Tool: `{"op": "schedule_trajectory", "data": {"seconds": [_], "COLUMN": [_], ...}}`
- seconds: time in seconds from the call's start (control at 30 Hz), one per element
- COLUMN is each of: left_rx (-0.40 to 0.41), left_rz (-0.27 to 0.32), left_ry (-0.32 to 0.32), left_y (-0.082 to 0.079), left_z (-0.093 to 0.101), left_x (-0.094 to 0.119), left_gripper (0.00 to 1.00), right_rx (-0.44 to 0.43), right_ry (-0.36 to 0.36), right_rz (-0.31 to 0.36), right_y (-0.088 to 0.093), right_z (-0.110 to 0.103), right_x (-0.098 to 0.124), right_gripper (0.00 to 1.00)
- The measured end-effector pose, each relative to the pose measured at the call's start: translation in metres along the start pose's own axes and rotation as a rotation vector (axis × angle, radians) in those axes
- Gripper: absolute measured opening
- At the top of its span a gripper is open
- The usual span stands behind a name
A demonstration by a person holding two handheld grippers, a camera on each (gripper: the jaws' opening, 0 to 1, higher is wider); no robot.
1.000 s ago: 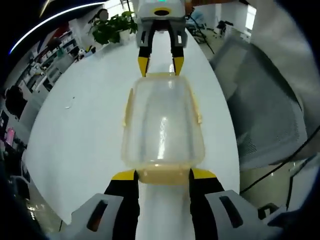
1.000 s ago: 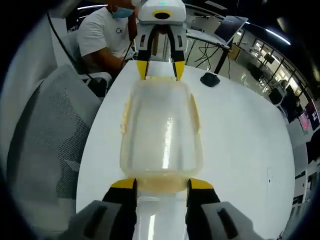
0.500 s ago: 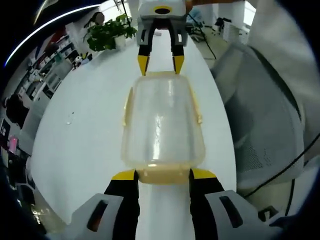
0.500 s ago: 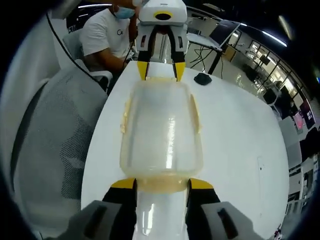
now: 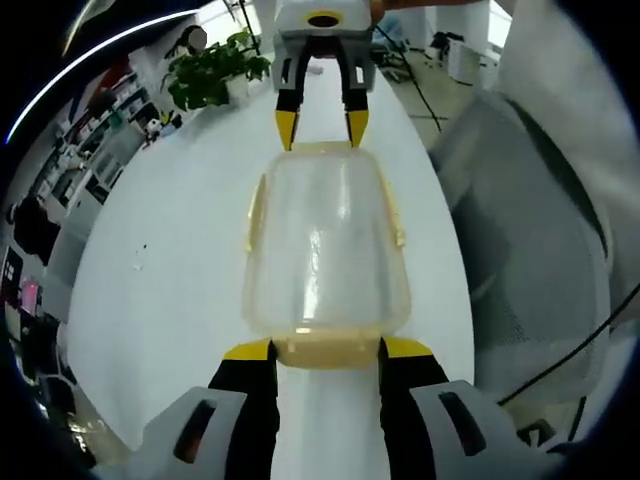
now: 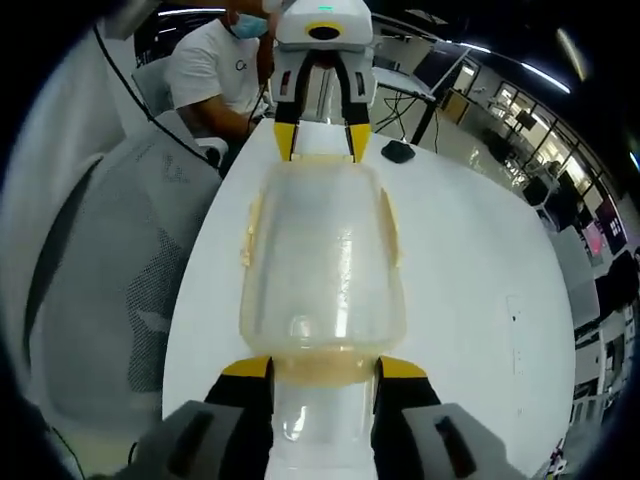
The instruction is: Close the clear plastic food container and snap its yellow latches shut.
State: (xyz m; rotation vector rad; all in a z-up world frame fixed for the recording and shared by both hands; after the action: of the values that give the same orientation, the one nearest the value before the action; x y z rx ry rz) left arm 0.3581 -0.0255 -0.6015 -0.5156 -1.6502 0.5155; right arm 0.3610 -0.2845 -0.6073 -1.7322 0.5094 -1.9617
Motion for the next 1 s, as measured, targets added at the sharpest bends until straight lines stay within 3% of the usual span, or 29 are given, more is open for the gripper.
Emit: {"op": "schedule_trajectory", "data": {"seconds": [0.57,1.0], "left_rx": [-0.036,-0.044], "left_rz": [0.002,0.001], "left_ry": [0.025,0.035], "left_y": [-0.045,-0.063], "left_z": [-0.011,-0.017], "left_x": [-0.041,-0.071], "left_gripper": [0.37,0.37], "right_rx": [-0.038,-0.049], "right_ry": [0.020,0.012], "right_rz": [-0.020,-0.047], "right_y": [0.047,0.076], "right_z": [0.001,0.006], "right_x": [0.032,0.042], "right_gripper": [0.36,0.36]}}
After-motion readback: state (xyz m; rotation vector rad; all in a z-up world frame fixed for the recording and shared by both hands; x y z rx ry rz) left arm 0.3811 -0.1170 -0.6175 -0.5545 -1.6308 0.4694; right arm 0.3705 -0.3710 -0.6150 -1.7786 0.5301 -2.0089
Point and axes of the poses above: the point that each gripper's makers call its tool centre point, and the gripper's own axes: x roughly backward along the fingers, z roughly to its right, y roughly out of its underside, the point moved 10 cm from there along x, roughly backward along the fingers, and after that the axes turned 7 degrees about z, right-handed, at the moved point
